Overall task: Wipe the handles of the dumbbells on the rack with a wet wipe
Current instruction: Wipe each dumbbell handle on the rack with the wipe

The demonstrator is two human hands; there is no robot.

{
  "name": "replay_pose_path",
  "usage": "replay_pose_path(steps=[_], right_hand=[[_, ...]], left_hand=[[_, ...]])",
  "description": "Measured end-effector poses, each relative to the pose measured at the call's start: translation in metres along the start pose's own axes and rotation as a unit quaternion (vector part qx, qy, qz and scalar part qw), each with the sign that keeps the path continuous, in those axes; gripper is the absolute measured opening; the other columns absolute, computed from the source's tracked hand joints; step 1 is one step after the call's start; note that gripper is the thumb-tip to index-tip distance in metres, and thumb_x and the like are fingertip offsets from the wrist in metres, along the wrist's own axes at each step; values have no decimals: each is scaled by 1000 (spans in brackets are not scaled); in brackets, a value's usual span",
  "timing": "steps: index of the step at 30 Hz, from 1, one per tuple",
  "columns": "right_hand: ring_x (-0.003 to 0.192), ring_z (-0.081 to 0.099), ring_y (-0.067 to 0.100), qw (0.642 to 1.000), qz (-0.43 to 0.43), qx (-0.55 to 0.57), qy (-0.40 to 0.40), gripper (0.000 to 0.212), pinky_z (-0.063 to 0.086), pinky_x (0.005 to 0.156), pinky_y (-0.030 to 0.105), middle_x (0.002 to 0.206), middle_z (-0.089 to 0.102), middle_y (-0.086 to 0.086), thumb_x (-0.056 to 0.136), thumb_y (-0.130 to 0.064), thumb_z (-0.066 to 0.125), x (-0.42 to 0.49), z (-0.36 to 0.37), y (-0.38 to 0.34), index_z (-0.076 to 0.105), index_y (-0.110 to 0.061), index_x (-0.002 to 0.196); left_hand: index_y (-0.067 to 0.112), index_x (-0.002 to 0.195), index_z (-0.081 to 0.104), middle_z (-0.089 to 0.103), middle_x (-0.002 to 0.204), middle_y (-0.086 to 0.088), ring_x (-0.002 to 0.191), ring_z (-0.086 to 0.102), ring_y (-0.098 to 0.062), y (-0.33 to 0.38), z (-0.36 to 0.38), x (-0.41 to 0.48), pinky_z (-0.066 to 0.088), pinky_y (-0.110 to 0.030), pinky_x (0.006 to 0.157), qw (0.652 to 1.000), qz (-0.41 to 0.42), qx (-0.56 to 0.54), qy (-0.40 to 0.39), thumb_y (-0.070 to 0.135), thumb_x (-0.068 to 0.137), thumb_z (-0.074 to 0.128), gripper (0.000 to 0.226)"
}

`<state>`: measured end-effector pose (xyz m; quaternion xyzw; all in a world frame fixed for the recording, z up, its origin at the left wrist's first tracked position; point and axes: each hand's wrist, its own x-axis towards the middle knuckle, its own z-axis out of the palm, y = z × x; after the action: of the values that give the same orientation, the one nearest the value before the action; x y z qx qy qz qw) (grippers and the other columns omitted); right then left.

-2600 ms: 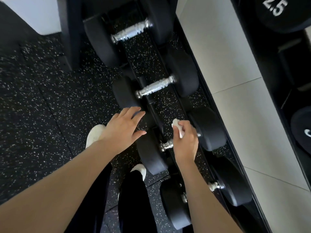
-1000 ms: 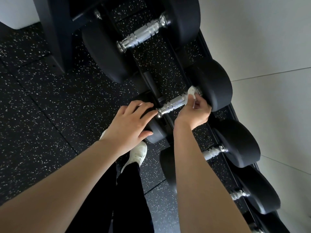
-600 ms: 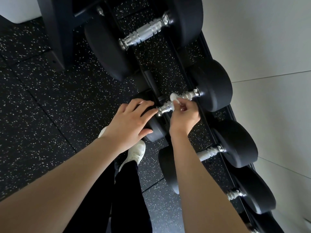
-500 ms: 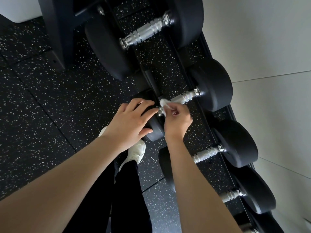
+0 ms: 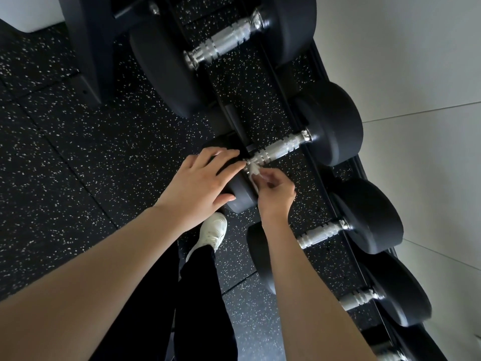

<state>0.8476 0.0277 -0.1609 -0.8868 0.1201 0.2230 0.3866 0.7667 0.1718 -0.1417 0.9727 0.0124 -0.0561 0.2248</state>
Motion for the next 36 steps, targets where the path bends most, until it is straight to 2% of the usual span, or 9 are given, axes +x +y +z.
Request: replay_pose_path(steps=[3, 6, 10, 14, 17, 21, 27, 32, 36], right_hand=[[77, 64, 12, 999, 16, 30, 13, 22, 47, 59, 9, 80, 67, -4, 81, -1, 67, -2, 2, -4, 64, -23, 77], [76, 63, 13, 997, 31, 57, 43, 22, 46, 57, 7, 79, 65, -2, 82, 1, 65, -3, 7, -6, 63, -20, 78], [71, 64, 18, 991, 44, 99, 75, 25, 47, 57, 13, 79, 67, 6, 83, -1, 65, -2, 9, -9, 60, -24, 73], [70, 66, 15, 982, 60, 141, 111, 25, 54, 65, 22, 79, 67, 1, 82, 0, 66, 0, 9, -14, 61, -24, 74], [71, 66, 12, 965, 96, 197, 141, 21, 53, 66, 22, 81, 67, -2, 82, -1, 67, 8, 6, -18, 63, -20, 77], [86, 66, 16, 938, 124, 272, 176, 21, 55, 72, 23, 87, 66, 0, 82, 3, 65, 24, -5, -29, 64, -17, 77], [84, 68, 19, 886, 158, 381, 213, 10, 56, 68, 21, 85, 68, 6, 81, 3, 67, 44, -22, -47, 65, -6, 84], [73, 66, 14, 837, 188, 470, 209, 15, 56, 67, 19, 82, 66, 6, 80, 7, 65, 42, -22, -53, 63, -7, 78], [90, 67, 20, 831, 209, 484, 177, 13, 57, 78, 29, 93, 68, 6, 80, 1, 68, 41, -21, -51, 63, -12, 79]], left_hand=[[16, 133, 50, 48, 138, -4, 121, 45, -28, 1, 0, -1, 44, -43, 85, 1000, -4, -2, 7, 38, 73, 74, 67], [16, 133, 50, 48, 138, -4, 122, 44, -28, 1, 0, -1, 44, -43, 86, 1000, -4, 1, 5, 37, 74, 74, 68], [15, 133, 50, 48, 138, -4, 121, 45, -29, 2, 0, -1, 44, -43, 86, 1000, -3, 2, 5, 38, 74, 72, 66], [15, 133, 51, 48, 138, -4, 122, 45, -28, 2, 1, -2, 44, -42, 86, 1000, -3, 4, 10, 39, 76, 68, 64], [15, 133, 51, 48, 139, -5, 122, 44, -29, 2, 0, -2, 44, -43, 86, 1000, -3, 1, 8, 39, 77, 66, 63], [15, 134, 50, 47, 139, -5, 123, 43, -28, 1, 1, -2, 44, -44, 87, 1000, -2, 1, 2, 38, 77, 69, 64], [14, 134, 50, 47, 139, -5, 123, 42, -28, 1, 0, -2, 44, -43, 87, 1000, -4, 0, -1, 38, 77, 67, 64], [15, 134, 50, 46, 140, -4, 124, 43, -28, 2, -1, -2, 43, -42, 88, 1000, -6, 3, -11, 40, 78, 64, 63], [15, 135, 49, 45, 141, -4, 125, 42, -28, 2, -1, -2, 42, -42, 89, 1000, -4, 2, -15, 40, 79, 62, 63]])
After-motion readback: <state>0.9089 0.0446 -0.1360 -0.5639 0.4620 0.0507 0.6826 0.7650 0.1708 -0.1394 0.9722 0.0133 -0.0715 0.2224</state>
